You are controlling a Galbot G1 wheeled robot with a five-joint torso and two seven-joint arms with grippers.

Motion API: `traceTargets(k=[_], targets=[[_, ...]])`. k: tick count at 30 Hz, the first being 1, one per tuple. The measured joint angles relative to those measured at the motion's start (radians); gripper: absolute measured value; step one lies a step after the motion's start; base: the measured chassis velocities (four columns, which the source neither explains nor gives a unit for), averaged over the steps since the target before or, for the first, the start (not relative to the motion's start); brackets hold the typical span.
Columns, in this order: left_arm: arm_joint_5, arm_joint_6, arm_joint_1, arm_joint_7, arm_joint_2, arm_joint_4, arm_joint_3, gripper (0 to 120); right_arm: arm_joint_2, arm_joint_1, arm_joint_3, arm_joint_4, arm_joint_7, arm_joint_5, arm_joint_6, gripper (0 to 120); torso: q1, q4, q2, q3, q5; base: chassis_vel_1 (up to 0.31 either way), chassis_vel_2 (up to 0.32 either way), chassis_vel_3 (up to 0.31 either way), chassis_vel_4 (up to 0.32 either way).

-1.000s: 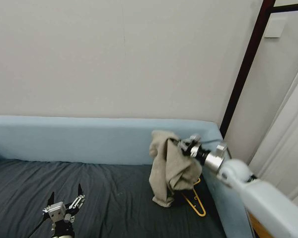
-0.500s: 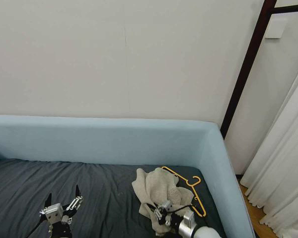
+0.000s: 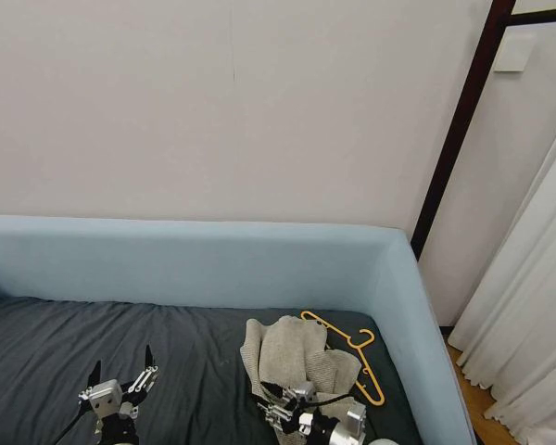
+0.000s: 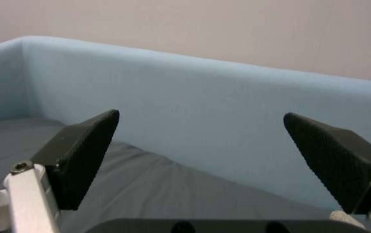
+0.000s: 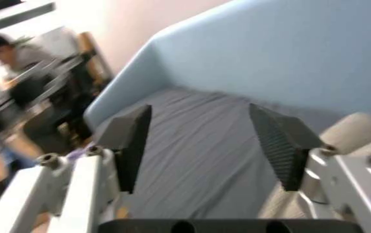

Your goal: Pick up the clothes from the sofa and hang them on the clothes hanger.

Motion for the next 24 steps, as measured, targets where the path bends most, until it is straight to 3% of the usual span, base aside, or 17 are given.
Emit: traceTargets(k=[1,2,5,10,14,24], targets=[[0.000,0.000,0.003,0.000,0.000,-0.004,-0.001,100,0.005,0.030,0.013,-0.008,0.089,0.015,-0.034,71,0.000,0.0000,0.000,0.000,0.0001,0.000,0.000,0.000,0.000],[0.000,0.000,0.003,0.000,0.000,-0.004,-0.001,100,0.005,0.030,0.013,-0.008,0.089,0.015,-0.034,71,0.000,0.0000,0.000,0.000,0.0001,0.000,0.000,0.000,0.000],[0.002,0.000,0.011,0.000,-0.002,-0.013,-0.005,100,0.021,0.104,0.058,-0.057,0.331,0.014,-0.238,85,0.000,0.0001,0.000,0.000,0.0002,0.000,0.000,0.000,0.000],[0.006,0.000,0.021,0.000,-0.004,-0.022,-0.010,100,0.038,0.159,0.096,-0.139,0.396,0.041,-0.406,99,0.000,0.0000,0.000,0.000,0.0000,0.000,0.000,0.000,0.000],[0.012,0.000,0.027,-0.001,-0.007,-0.028,-0.016,100,0.058,0.183,0.108,-0.217,0.378,0.013,-0.461,100,0.000,0.0000,0.000,0.000,0.0001,0.000,0.000,0.000,0.000],[0.024,-0.002,0.029,-0.004,-0.023,-0.030,-0.013,100,0.099,0.207,0.111,-0.339,0.377,-0.070,-0.452,100,0.000,0.0000,0.000,0.000,0.0001,0.000,0.000,0.000,0.000]])
